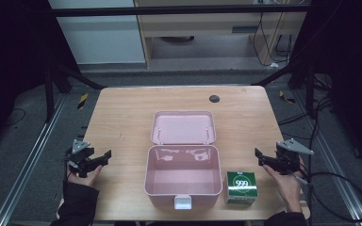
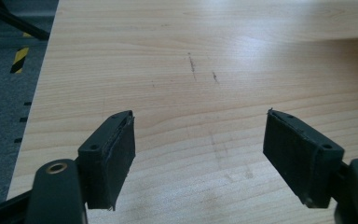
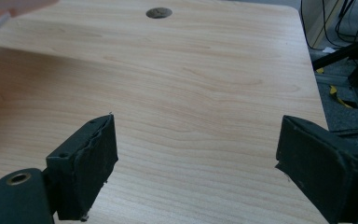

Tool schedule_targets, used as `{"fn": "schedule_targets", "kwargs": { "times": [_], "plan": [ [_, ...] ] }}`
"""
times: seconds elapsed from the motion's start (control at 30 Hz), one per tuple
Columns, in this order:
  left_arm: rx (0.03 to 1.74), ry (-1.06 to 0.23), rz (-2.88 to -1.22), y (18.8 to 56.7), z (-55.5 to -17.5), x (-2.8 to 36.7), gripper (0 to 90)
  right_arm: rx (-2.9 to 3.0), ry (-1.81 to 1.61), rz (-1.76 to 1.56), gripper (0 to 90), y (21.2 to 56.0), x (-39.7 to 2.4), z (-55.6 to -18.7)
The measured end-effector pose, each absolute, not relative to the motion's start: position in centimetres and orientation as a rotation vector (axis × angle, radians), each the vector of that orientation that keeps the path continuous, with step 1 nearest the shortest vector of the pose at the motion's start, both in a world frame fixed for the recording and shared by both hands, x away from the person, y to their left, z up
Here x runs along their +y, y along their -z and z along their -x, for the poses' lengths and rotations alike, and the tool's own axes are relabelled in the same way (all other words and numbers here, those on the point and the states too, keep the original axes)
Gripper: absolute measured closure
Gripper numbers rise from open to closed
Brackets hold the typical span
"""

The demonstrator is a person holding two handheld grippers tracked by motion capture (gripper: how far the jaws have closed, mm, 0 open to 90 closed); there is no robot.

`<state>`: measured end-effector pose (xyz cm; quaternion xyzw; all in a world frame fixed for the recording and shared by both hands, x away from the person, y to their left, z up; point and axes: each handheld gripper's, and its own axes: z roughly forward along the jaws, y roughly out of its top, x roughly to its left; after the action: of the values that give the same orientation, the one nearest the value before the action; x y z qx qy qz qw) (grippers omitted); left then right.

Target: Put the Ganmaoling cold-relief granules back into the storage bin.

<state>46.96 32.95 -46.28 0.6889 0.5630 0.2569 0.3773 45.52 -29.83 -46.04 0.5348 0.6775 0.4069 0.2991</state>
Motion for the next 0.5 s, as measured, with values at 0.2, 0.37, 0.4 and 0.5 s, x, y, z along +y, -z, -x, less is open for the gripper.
{"fn": "schedule_targets", "kwargs": {
  "times": [0.2, 0.37, 0.4, 0.5],
  "plan": [
    [1.439, -0.662, -1.772, 46.1, -46.8, 33.0, 25.4, 1.837, -1.079, -1.368, 12.0, 45.0, -29.8, -45.4],
    [1.44, -0.658, -1.787, 46.2, -46.9, 32.8, 25.4, 1.892, -1.088, -1.331, 12.0, 44.0, -30.0, -45.6],
    [1.439, -0.657, -1.79, 46.3, -46.9, 32.8, 25.4, 1.899, -1.09, -1.323, 12.1, 43.7, -30.0, -45.6],
    [1.436, -0.662, -1.8, 46.3, -46.9, 32.8, 25.4, 1.917, -1.097, -1.303, 12.6, 43.1, -30.0, -45.5]
  ]
}}
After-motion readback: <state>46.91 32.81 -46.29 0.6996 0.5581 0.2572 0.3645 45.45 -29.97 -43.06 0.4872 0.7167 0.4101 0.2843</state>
